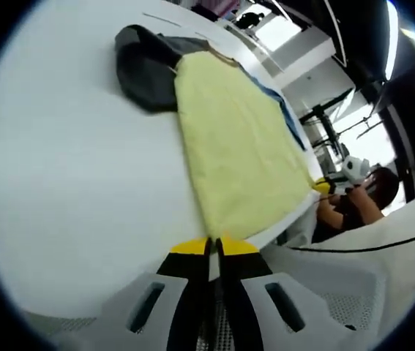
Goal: Fold the garment on the visible template until the final outline fits inside the template.
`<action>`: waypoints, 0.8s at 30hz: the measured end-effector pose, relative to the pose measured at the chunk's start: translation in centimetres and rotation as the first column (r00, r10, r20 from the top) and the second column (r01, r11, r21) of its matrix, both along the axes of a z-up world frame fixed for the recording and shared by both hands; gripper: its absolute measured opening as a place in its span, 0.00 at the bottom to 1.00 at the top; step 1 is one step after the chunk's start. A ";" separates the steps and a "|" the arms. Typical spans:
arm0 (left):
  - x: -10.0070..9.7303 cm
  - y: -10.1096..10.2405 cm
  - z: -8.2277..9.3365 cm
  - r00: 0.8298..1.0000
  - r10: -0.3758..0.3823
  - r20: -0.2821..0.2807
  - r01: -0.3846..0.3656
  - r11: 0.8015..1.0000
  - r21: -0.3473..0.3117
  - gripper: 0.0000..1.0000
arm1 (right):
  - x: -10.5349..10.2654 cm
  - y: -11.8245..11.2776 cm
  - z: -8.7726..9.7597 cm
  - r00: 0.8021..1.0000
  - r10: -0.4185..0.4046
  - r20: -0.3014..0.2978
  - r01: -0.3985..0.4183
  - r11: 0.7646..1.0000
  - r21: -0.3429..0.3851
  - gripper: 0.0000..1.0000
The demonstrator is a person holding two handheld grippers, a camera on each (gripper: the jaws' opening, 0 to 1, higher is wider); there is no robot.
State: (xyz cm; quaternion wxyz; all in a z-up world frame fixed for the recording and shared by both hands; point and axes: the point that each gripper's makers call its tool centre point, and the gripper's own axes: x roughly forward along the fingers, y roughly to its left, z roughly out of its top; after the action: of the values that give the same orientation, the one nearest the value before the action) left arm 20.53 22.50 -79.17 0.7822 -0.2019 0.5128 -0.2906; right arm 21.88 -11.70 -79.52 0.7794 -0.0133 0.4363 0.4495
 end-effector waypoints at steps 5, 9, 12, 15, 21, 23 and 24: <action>0.2 0.2 0.4 1.000 0.008 0.029 -0.008 1.000 -0.004 0.08 | 0.1 0.1 0.3 1.000 -0.011 0.004 0.011 1.000 0.026 0.03; 0.5 0.4 0.8 0.998 0.022 0.052 -0.021 1.000 -0.003 0.15 | 0.2 -0.1 0.4 1.000 -0.017 0.019 0.017 1.000 0.024 0.10; 0.8 0.6 1.1 0.997 0.026 0.071 -0.026 1.000 0.003 0.17 | 0.3 -0.4 0.6 0.999 -0.029 0.023 0.028 0.999 0.030 0.14; 1.1 0.7 1.7 0.995 0.037 0.095 -0.037 0.999 -0.009 0.19 | 0.6 -0.7 0.9 0.998 -0.042 0.038 0.041 0.999 0.036 0.17; 2.2 0.7 3.2 0.983 0.062 0.173 -0.058 0.998 -0.028 0.27 | 1.5 -1.4 1.2 0.994 -0.089 0.064 0.086 0.995 0.044 0.28; 2.6 0.9 3.7 0.978 0.074 0.196 -0.069 0.997 -0.032 0.27 | 1.9 -1.5 1.4 0.991 -0.109 0.072 0.105 0.993 0.056 0.30; 2.8 1.0 3.9 0.975 0.084 0.207 -0.078 0.996 -0.036 0.27 | 2.2 -1.6 1.5 0.990 -0.121 0.077 0.117 0.991 0.062 0.31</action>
State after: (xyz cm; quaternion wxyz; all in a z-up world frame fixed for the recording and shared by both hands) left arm 23.36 23.47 -75.23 0.8398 -0.2021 0.4154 -0.2852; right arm 24.08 -13.29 -78.01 0.8218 0.0172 0.3915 0.4137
